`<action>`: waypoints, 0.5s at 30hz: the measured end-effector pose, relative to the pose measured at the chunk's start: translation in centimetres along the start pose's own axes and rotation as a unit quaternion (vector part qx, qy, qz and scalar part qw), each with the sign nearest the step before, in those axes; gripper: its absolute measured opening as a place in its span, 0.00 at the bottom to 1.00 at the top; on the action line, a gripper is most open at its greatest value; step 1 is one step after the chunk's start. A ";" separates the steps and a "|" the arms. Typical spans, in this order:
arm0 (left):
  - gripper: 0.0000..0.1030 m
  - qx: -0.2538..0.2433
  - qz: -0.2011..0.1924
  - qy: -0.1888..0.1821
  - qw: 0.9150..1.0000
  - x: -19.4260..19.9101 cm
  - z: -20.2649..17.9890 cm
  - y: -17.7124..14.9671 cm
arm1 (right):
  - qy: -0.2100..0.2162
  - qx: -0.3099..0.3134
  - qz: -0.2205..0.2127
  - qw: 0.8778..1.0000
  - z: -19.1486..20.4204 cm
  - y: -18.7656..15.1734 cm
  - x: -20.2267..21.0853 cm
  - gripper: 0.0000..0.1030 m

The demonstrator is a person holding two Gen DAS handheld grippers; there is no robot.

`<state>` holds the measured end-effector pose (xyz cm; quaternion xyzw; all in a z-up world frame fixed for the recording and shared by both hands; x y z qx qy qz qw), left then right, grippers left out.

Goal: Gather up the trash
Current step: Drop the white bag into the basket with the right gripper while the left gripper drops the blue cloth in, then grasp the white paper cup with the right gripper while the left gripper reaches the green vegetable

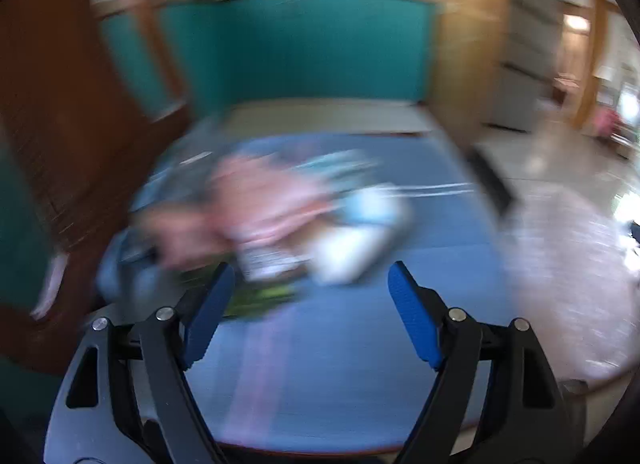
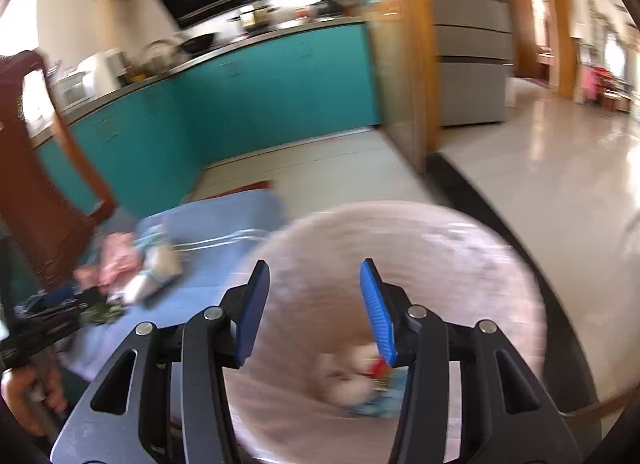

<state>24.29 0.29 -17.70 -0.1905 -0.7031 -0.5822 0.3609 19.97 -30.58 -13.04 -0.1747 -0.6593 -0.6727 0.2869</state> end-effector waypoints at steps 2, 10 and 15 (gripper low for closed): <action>0.77 0.051 0.039 0.026 0.998 -2.6 3.7 -0.2 | 0.040 0.019 0.009 0.999 4.0 0.7 -1.7 0.51; 0.49 0.100 0.090 0.005 0.991 -7.8 6.6 -1.4 | 0.131 0.107 0.061 0.984 17.4 2.2 -9.8 0.85; 0.29 0.082 0.090 -0.027 0.992 -7.1 6.7 -1.4 | 0.128 0.179 0.104 0.970 22.6 1.5 -14.5 0.91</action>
Point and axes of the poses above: each gripper's, at about its wrist camera, not at the fingertips, and x roughly against the way its jaws point, z to its left, y to its top, the point moved 8 cm from there along -x, roughly the way its jaws point, and after that the axes turned 10 degrees about x, right-handed, at the moved point
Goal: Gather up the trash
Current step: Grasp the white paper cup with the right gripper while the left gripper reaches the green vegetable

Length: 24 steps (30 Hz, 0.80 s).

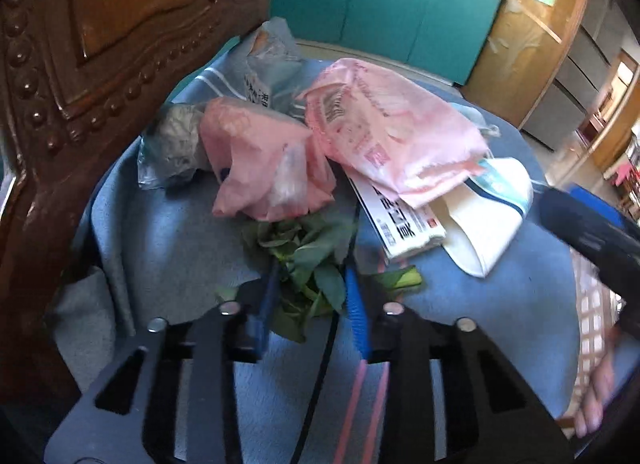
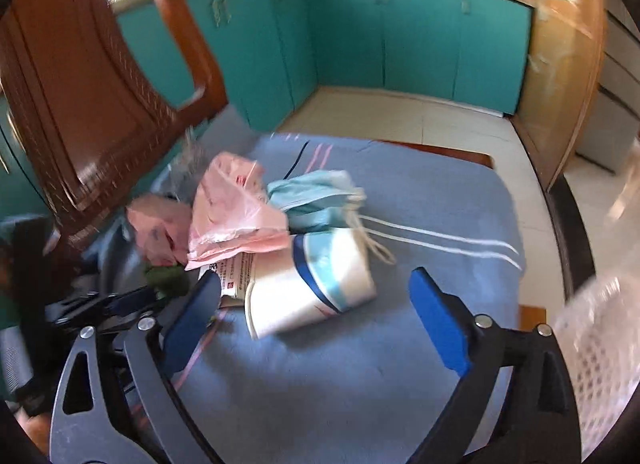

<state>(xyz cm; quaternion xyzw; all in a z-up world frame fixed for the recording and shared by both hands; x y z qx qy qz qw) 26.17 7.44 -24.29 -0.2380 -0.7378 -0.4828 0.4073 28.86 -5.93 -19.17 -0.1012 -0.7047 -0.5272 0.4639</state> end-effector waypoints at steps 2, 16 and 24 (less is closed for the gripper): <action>0.28 -0.004 0.000 -0.006 1.000 0.6 0.1 -0.5 | -0.006 0.011 0.019 1.000 0.5 0.1 -1.6 0.92; 0.24 -0.031 0.007 -0.030 0.999 4.3 0.7 -3.2 | 0.006 0.032 0.052 0.998 1.1 -2.6 -2.9 0.84; 0.64 0.012 0.001 -0.034 0.999 4.1 2.0 -1.8 | -0.019 -0.034 0.058 0.998 -1.1 -6.5 1.4 0.84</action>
Point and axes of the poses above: each gripper's, at about its wrist camera, not at the fingertips, and x roughly against the way its jaws point, z to its left, y to its top, the point moved 8 cm from there along -x, roughly the way its jaws point, and after that the axes turned 10 degrees about x, right-handed, at the moved point
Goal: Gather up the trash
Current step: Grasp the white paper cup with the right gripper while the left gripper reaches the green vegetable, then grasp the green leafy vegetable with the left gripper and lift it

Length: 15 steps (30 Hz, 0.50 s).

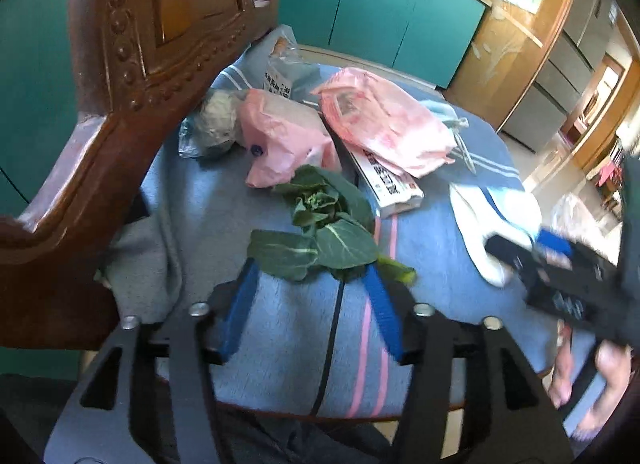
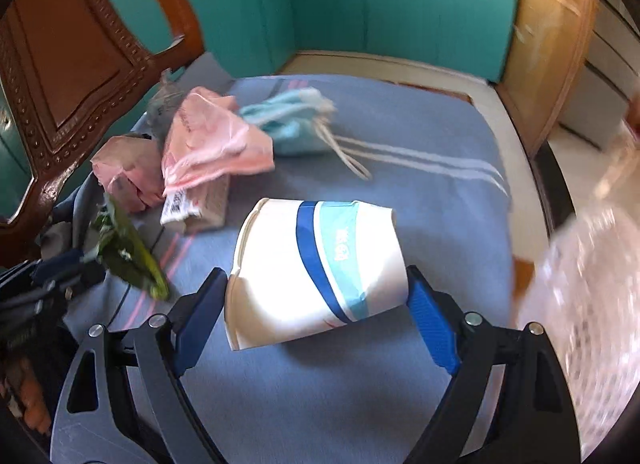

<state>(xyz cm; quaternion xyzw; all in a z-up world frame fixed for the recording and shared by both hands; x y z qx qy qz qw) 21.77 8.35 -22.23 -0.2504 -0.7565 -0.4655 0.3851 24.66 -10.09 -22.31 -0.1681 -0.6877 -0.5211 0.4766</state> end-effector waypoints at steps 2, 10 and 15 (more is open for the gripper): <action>0.71 0.010 -0.002 0.000 1.000 -0.4 -0.1 0.4 | 0.002 -0.007 0.002 1.000 -0.1 -1.0 0.7 0.84; 0.44 0.010 0.020 -0.003 1.000 -3.9 -2.2 1.1 | -0.025 0.020 0.003 0.999 0.7 -1.8 1.4 0.84; 0.25 -0.011 0.015 0.007 1.000 -3.5 -2.2 0.2 | -0.023 0.022 0.002 0.999 0.9 -2.1 1.6 0.84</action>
Point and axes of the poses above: each gripper's, at about its wrist camera, not at the fingertips, and x roughly against the way its jaws point, z to its left, y to its top, the point moved 8 cm from there along -x, roughly the way its jaws point, and after that the axes turned 10 degrees about x, right-handed, at the moved point
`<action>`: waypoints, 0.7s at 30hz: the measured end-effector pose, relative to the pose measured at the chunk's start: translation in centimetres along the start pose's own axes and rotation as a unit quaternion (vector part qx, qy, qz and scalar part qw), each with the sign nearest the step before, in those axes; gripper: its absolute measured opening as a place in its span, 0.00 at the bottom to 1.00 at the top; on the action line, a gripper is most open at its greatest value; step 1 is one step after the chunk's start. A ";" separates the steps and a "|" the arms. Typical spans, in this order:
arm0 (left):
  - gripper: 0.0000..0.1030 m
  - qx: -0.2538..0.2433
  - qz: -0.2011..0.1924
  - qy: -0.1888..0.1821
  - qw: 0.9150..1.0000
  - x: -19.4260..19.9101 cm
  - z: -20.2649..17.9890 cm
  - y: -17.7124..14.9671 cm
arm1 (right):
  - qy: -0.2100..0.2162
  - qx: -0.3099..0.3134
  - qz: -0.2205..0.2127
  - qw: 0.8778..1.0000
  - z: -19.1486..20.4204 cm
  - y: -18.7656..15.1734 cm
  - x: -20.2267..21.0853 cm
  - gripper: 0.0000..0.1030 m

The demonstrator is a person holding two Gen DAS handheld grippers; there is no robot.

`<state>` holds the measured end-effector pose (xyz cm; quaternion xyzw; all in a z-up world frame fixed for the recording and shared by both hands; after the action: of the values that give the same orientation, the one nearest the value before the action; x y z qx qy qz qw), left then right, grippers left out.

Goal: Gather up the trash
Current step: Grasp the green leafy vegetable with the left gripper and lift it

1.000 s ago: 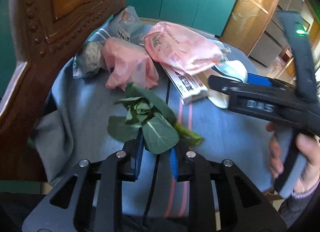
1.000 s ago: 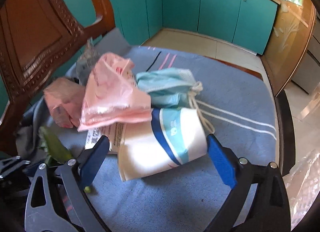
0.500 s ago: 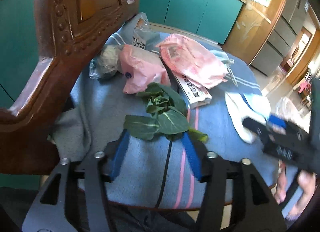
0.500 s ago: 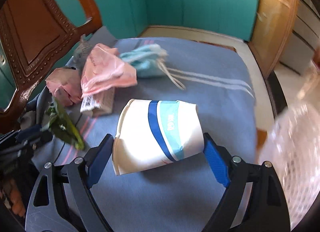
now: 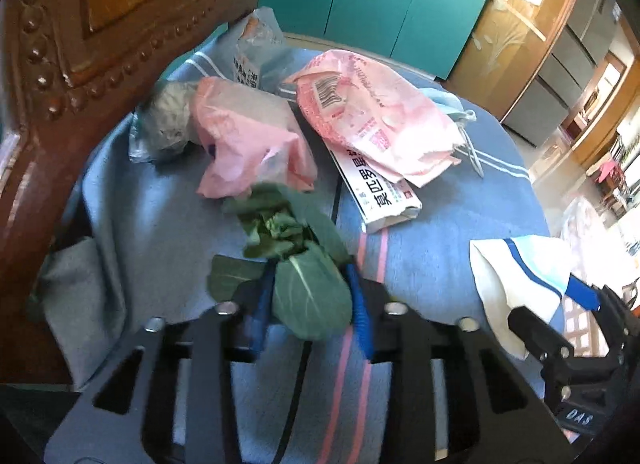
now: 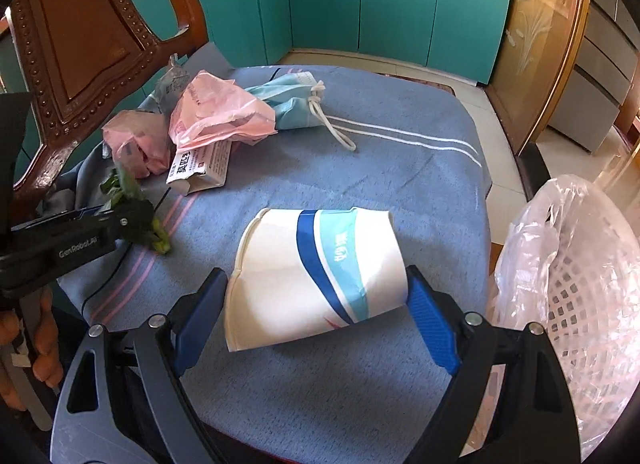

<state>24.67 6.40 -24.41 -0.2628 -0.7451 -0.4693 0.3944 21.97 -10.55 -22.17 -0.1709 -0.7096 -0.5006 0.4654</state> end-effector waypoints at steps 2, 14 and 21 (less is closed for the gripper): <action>0.23 -0.003 -0.002 -0.008 1.000 1.0 0.0 -0.3 | -0.003 -0.001 -0.001 1.000 0.1 -0.1 0.1 0.84; 0.22 -0.034 -0.025 -0.020 0.999 4.8 -0.9 -1.7 | -0.001 -0.005 -0.006 1.000 0.5 -0.5 1.0 0.84; 0.20 -0.036 -0.044 -0.005 0.998 5.5 -0.4 -1.5 | -0.005 0.001 -0.012 1.000 0.9 -0.4 1.4 0.84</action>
<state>20.63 5.52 -20.40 -0.2457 -0.7408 -0.5113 0.3597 20.55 -10.26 -21.27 -0.1648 -0.7142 -0.5049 0.4559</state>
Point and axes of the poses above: each gripper's, at about its wrist camera, not at the fingertips, and x roughly against the way its jaws point, z to its left, y to its top, the point moved 8 cm from there along -x, roughly the way its jaws point, and after that the axes turned 10 degrees about x, right-handed, at the moved point
